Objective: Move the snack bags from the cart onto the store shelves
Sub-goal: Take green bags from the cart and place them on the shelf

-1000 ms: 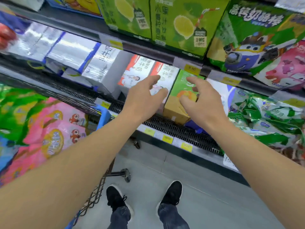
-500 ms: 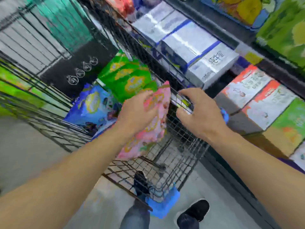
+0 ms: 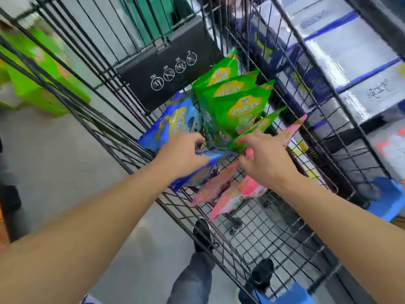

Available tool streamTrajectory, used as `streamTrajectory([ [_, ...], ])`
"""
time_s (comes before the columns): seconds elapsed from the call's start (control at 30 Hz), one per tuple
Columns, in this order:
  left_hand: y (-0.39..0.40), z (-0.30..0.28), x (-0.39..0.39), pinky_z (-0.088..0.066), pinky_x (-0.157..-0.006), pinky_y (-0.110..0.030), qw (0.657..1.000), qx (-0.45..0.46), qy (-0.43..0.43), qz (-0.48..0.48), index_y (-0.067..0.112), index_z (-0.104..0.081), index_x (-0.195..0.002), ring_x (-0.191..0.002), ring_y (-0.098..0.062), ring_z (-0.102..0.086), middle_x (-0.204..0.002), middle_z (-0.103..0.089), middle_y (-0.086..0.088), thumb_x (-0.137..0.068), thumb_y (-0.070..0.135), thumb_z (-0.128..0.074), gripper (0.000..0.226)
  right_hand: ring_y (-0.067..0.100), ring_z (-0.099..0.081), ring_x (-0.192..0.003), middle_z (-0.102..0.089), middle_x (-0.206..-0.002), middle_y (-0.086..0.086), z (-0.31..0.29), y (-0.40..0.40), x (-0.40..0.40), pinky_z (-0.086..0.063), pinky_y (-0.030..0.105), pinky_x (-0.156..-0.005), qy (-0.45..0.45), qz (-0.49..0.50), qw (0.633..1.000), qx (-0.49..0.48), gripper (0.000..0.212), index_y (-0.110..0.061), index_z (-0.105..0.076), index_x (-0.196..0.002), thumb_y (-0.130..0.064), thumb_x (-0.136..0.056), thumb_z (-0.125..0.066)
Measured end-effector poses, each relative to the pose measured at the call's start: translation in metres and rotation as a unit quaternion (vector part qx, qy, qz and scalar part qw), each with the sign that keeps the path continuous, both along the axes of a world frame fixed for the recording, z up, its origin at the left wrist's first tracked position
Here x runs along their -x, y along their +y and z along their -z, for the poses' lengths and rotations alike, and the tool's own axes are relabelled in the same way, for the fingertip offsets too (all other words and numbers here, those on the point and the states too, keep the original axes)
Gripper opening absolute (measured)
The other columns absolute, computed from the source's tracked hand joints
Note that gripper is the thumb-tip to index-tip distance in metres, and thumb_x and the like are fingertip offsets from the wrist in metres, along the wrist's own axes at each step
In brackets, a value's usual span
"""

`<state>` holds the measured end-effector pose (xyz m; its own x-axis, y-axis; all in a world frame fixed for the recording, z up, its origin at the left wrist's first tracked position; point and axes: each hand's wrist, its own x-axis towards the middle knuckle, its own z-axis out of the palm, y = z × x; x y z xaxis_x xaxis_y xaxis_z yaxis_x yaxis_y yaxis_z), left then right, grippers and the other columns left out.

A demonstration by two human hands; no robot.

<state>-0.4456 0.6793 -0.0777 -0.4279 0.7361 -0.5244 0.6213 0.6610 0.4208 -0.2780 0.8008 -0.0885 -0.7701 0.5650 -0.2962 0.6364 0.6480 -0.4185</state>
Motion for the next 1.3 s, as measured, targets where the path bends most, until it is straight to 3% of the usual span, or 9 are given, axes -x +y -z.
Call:
streamTrajectory([
  [0.17, 0.019, 0.022, 0.004, -0.048, -0.096, -0.037, 1.0, 0.015, -0.017, 0.01, 0.024, -0.049, -0.139, -0.121, -0.027, -0.055, -0.132, -0.06, -0.004, -0.084, 0.03, -0.064, 0.057, 0.031, -0.047, -0.124, -0.06, -0.128, 0.008, 0.011, 0.006, 0.01, -0.041, 0.039, -0.099, -0.044, 0.0, 0.999, -0.011, 0.044, -0.015, -0.058, -0.131, -0.018, -0.087, -0.055],
  [0.3, 0.041, 0.035, 0.007, -0.044, -0.098, -0.037, 0.999, -0.015, 0.011, 0.036, 0.027, -0.038, -0.147, -0.127, -0.027, -0.05, -0.143, -0.049, -0.004, -0.085, 0.025, -0.063, 0.067, 0.032, -0.061, -0.096, -0.073, -0.091, 0.006, 0.015, 0.015, 0.007, -0.053, 0.04, -0.076, -0.107, -0.026, 0.993, -0.047, 0.039, -0.017, -0.074, -0.095, -0.03, -0.075, -0.042],
  [0.43, 0.062, 0.053, 0.013, -0.05, -0.089, -0.043, 0.992, -0.003, 0.042, 0.117, 0.039, -0.023, -0.15, -0.121, -0.032, -0.052, -0.142, -0.045, -0.005, -0.084, 0.012, -0.056, 0.079, 0.032, -0.06, -0.096, -0.072, -0.095, 0.005, 0.02, 0.025, 0.014, -0.052, 0.04, -0.077, -0.094, 0.007, 0.995, -0.044, 0.023, -0.018, -0.072, -0.094, -0.025, -0.08, -0.056],
  [0.67, 0.063, 0.072, 0.035, -0.043, -0.066, -0.042, 0.981, 0.037, 0.151, 0.114, 0.012, -0.066, -0.108, -0.096, -0.043, -0.061, -0.098, -0.062, -0.02, -0.082, 0.001, -0.056, 0.03, 0.033, -0.058, -0.1, -0.066, -0.098, 0.007, 0.031, 0.026, 0.031, -0.038, 0.033, -0.067, 0.008, 0.059, 0.997, -0.056, 0.026, -0.013, -0.071, -0.098, -0.027, -0.08, -0.057],
  [0.87, 0.069, 0.049, 0.037, -0.048, -0.069, -0.033, 0.984, -0.168, 0.052, -0.032, 0.021, -0.069, -0.087, -0.086, -0.026, -0.062, -0.085, -0.07, -0.002, -0.082, 0.024, -0.066, 0.006, 0.028, -0.059, -0.092, -0.067, -0.097, 0.003, 0.035, 0.014, 0.054, -0.048, 0.039, -0.084, 0.086, 0.079, 0.992, 0.058, 0.033, -0.017, -0.067, -0.108, -0.032, -0.078, -0.07],
  [0.97, 0.075, 0.024, 0.031, -0.041, -0.062, -0.024, 0.955, -0.277, -0.035, -0.097, 0.02, -0.07, -0.08, -0.069, -0.012, -0.056, -0.065, -0.06, 0.01, -0.077, 0.019, -0.073, 0.004, 0.019, -0.069, -0.09, -0.074, -0.088, -0.007, 0.03, 0.018, 0.066, -0.056, 0.043, -0.087, 0.196, 0.289, 0.891, 0.291, 0.017, -0.026, -0.07, -0.091, -0.017, -0.077, -0.074],
  [1.07, 0.079, 0.009, 0.033, -0.04, -0.059, -0.019, 0.924, -0.343, -0.088, -0.144, 0.019, -0.066, -0.079, -0.06, -0.007, -0.05, -0.063, -0.055, 0.009, -0.075, 0.013, -0.073, 0.01, 0.028, -0.072, -0.093, -0.077, -0.092, 0.004, 0.033, 0.022, 0.074, -0.055, 0.055, -0.087, 0.24, 0.336, 0.839, 0.354, 0.011, -0.029, -0.076, -0.085, -0.033, -0.076, -0.071],
  [1.17, 0.078, 0.004, 0.035, -0.049, -0.064, -0.021, 0.909, -0.356, -0.107, -0.191, 0.021, -0.058, -0.108, -0.063, -0.01, -0.057, -0.082, -0.06, 0.003, -0.076, 0.013, -0.073, 0.036, 0.036, -0.07, -0.095, -0.076, -0.095, 0.012, 0.031, 0.019, 0.084, -0.055, 0.058, -0.087, 0.277, 0.373, 0.812, 0.353, 0.021, -0.026, -0.075, -0.087, -0.041, -0.078, -0.065],
  [1.3, 0.071, 0.011, 0.041, -0.051, -0.091, -0.034, 0.908, -0.316, -0.075, -0.266, 0.025, -0.039, -0.136, -0.098, -0.019, -0.06, -0.115, -0.048, 0.002, -0.069, 0.031, -0.078, 0.078, 0.029, -0.074, -0.086, -0.076, -0.094, 0.012, 0.022, 0.026, 0.084, -0.059, 0.05, -0.08, 0.34, 0.464, 0.704, 0.416, 0.015, -0.01, -0.068, -0.1, -0.02, -0.095, -0.059],
])
